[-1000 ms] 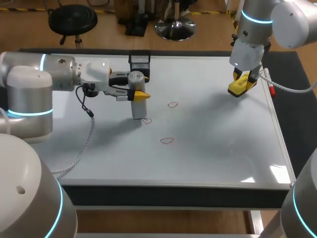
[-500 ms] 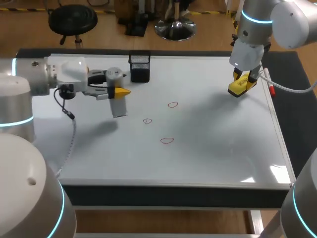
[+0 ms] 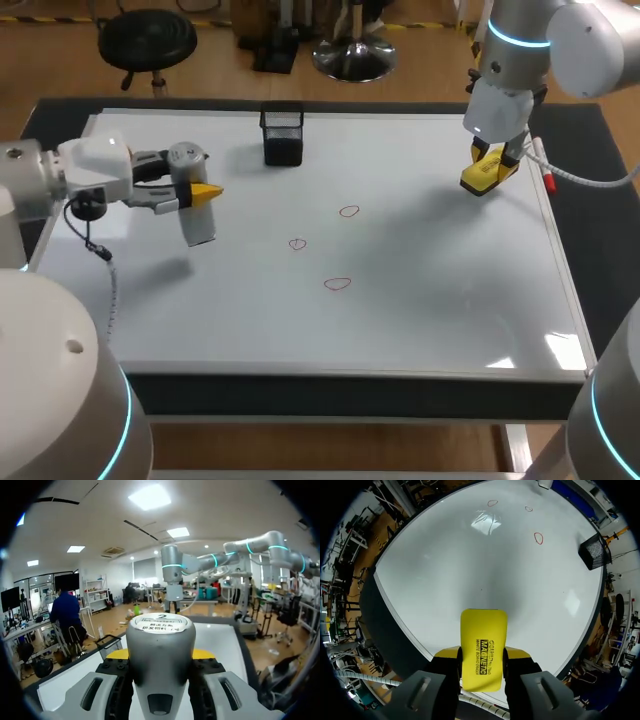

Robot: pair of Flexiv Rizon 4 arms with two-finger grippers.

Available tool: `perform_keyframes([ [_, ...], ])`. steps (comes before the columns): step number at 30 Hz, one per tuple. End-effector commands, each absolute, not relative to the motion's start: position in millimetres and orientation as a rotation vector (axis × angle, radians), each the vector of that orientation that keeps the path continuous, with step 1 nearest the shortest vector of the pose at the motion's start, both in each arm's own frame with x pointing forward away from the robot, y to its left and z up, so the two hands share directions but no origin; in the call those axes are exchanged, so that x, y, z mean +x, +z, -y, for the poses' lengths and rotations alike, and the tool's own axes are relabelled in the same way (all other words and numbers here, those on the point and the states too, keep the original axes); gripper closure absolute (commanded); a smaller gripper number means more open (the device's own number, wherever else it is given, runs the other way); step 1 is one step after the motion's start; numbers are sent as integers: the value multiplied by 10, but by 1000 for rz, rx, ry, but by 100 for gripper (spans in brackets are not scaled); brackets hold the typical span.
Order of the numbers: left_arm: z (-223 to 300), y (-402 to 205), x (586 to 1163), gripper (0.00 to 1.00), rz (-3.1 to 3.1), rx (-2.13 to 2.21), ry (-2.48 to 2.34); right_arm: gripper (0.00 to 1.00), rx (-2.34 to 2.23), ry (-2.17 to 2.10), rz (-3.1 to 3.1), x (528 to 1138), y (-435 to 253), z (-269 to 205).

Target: Pick up the inspection probe, press it on each red-marked spot on the whiteboard one by one, put down the probe, pick up the eraser, and wipe off all the red marks.

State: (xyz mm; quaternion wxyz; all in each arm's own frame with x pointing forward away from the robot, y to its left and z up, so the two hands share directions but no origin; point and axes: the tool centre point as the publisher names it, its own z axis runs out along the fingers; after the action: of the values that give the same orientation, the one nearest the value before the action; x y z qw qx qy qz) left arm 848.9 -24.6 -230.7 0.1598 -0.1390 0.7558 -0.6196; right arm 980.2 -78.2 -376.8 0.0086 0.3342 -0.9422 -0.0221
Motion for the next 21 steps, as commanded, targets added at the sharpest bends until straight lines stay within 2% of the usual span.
perform_keyframes([
  [1, 102, -2258, 8296, 100, -2078, -493, -1691, 100, 1046, -64, 2942, 9803, -3757, 789],
  [21, -232, -2266, 7917, 100, -1970, -648, -1624, 100, 1046, -64, 2942, 9803, -3757, 789],
])
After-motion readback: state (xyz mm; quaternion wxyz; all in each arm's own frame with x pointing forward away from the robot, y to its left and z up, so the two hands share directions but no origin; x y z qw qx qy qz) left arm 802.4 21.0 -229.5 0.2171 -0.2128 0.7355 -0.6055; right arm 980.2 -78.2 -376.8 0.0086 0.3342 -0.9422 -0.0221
